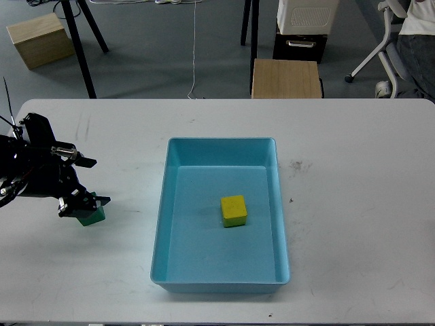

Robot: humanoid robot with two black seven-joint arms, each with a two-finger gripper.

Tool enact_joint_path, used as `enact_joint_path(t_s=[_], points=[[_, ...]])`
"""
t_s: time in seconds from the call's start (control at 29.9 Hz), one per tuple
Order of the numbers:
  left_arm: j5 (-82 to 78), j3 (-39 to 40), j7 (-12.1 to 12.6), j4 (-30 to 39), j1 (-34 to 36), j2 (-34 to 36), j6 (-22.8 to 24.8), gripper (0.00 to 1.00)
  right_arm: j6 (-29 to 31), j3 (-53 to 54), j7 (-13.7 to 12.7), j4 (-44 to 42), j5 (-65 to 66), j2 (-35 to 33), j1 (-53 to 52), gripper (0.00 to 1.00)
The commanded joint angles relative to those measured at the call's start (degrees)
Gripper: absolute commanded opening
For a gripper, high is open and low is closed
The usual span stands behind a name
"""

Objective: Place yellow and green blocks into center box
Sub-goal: 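Lower the left gripper onto the green cube and close on it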

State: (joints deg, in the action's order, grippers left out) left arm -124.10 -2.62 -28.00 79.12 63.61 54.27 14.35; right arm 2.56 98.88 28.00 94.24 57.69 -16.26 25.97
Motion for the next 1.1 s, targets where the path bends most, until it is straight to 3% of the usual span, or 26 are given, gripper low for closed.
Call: enact_joint_path(t_s=[0.0, 0.13, 0.7, 0.94, 1.07], points=[[0.0, -0.5, 0.0, -0.4, -0.4, -0.2, 5.7, 0.95, 0.0, -0.2, 0.0, 0.0, -0.1, 0.3, 0.1, 0.99], [0.0, -0.7, 0.0, -1.7, -0.6, -1.4, 8.1, 0.95, 0.0, -0.4, 0.0, 0.0, -0.1, 0.4, 0.3, 0.99], [-0.9, -5.8, 0.0, -9.4, -0.6, -5.5, 8.4, 0.95, 0.0, 0.0, 0.0, -0.6, -0.1, 0.6, 0.8, 0.99], [-0.9, -6.1, 0.0, -11.5, -0.7, -7.9, 8.2, 0.90, 0.0, 0.0, 0.0, -0.6, -0.1, 0.6, 0.8, 0.99], [-0.9, -7.1, 0.0, -13.2, -0.7, -9.3, 8.1, 0.82, -0.1, 0.1, 0.0, -0.6, -0.1, 0.6, 0.8, 0.99]])
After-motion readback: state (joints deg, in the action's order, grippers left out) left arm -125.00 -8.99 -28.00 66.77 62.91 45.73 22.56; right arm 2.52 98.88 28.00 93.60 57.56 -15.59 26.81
